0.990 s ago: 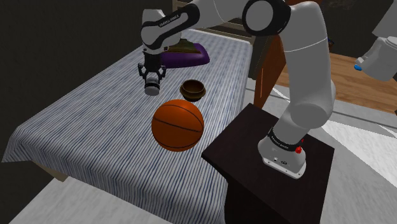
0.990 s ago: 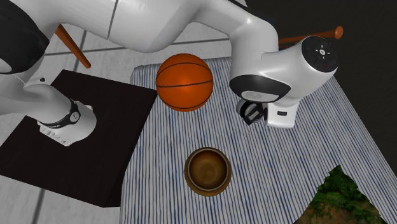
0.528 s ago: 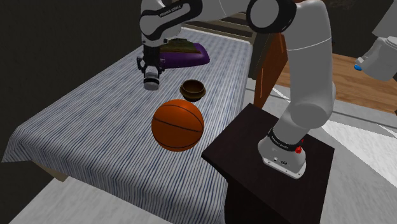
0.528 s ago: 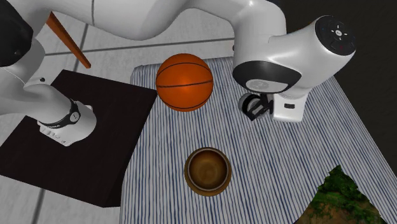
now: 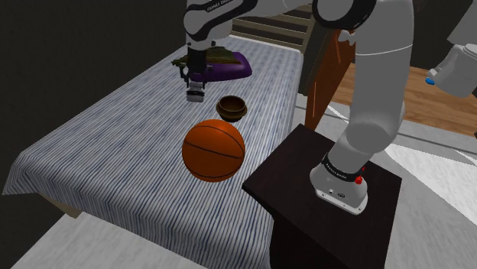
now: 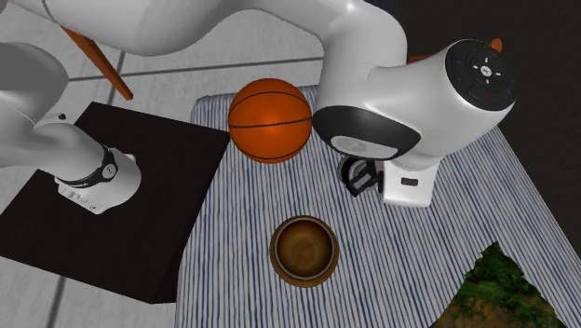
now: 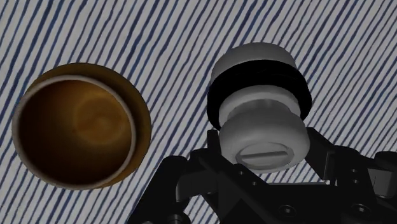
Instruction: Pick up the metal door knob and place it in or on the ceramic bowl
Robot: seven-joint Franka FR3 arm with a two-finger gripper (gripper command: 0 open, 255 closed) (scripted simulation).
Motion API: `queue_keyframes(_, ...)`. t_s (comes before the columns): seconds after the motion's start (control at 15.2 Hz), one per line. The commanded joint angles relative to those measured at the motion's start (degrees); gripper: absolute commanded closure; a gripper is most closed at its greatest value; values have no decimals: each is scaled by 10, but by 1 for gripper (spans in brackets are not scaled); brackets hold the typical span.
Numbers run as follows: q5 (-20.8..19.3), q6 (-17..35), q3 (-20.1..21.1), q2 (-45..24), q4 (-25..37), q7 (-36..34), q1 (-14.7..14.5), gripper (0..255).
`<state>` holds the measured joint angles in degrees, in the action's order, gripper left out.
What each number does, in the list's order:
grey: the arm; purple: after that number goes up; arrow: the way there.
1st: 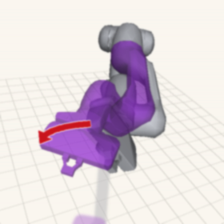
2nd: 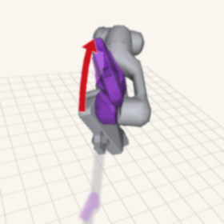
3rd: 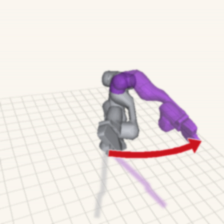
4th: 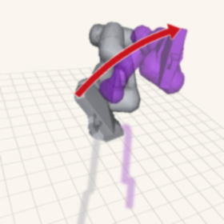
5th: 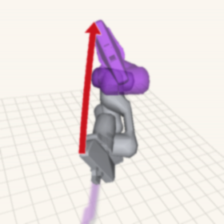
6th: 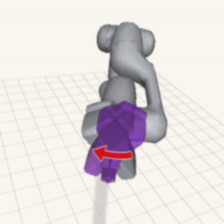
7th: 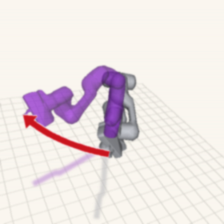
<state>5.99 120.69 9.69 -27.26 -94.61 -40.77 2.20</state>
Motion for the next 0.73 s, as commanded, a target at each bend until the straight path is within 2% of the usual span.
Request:
queue_keyframes(0.0,7,15,-4,27,-45,27,20,255)
queue_keyframes(0.66,31,31,-35,116,-168,154,106,255)
